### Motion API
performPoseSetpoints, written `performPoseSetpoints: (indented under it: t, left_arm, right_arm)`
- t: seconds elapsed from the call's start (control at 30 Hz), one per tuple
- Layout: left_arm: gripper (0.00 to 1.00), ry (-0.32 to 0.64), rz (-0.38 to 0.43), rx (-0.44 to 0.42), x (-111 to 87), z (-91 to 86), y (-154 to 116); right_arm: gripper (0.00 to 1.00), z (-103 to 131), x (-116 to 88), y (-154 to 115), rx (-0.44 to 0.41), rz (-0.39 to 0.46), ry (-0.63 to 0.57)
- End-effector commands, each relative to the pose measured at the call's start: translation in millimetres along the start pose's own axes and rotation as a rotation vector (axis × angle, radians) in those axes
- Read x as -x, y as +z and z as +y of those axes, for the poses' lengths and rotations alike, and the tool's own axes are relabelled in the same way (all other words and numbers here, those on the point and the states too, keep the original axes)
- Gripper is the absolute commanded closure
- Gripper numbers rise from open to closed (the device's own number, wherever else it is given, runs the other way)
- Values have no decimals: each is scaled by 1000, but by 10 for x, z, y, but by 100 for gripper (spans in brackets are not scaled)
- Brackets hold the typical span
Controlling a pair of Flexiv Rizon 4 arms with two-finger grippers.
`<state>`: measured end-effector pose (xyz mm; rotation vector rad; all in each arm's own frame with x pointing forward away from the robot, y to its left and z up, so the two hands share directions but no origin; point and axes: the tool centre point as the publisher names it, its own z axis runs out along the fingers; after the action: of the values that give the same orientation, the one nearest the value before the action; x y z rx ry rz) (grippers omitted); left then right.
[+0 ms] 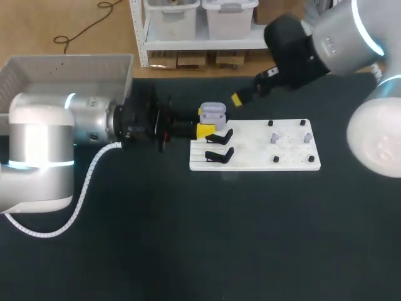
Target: Pick up each earbud case from the left stands, insert the matching earbuds, close the lid, and place the case in the box.
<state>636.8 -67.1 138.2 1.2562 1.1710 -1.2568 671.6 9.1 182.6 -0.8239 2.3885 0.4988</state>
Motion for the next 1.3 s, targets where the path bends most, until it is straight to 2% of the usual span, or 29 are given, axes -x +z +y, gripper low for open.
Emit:
performPoseSetpoints:
  t: [0.03, 0.17, 0.4, 0.53, 0.73, 0.87, 1.3]
  left_arm:
    - [100, 7, -13, 2, -31, -25, -3]
    - [100, 9, -18, 2, -20, -36, -4]
    - [100, 9, -18, 2, -20, -36, -4]
    - [100, 9, -18, 2, -20, -36, -4]
    - [100, 9, -18, 2, -20, -36, -4]
    - [100, 9, -18, 2, -20, -36, -4]
    - [100, 9, -18, 2, -20, -36, -4]
  right_arm:
    - [0, -102, -91, -168, -75, 39, -10]
    - [0, -279, -211, -207, -158, 109, -32]
    - [0, -658, -517, -187, -338, 289, -84]
    - [0, -834, -702, -113, -387, 376, -81]
    - [0, -1005, -914, 17, -412, 463, -65]
    - [0, -1131, -1010, 85, -424, 493, -49]
    - [0, -1342, -1190, 361, -454, 577, 48]
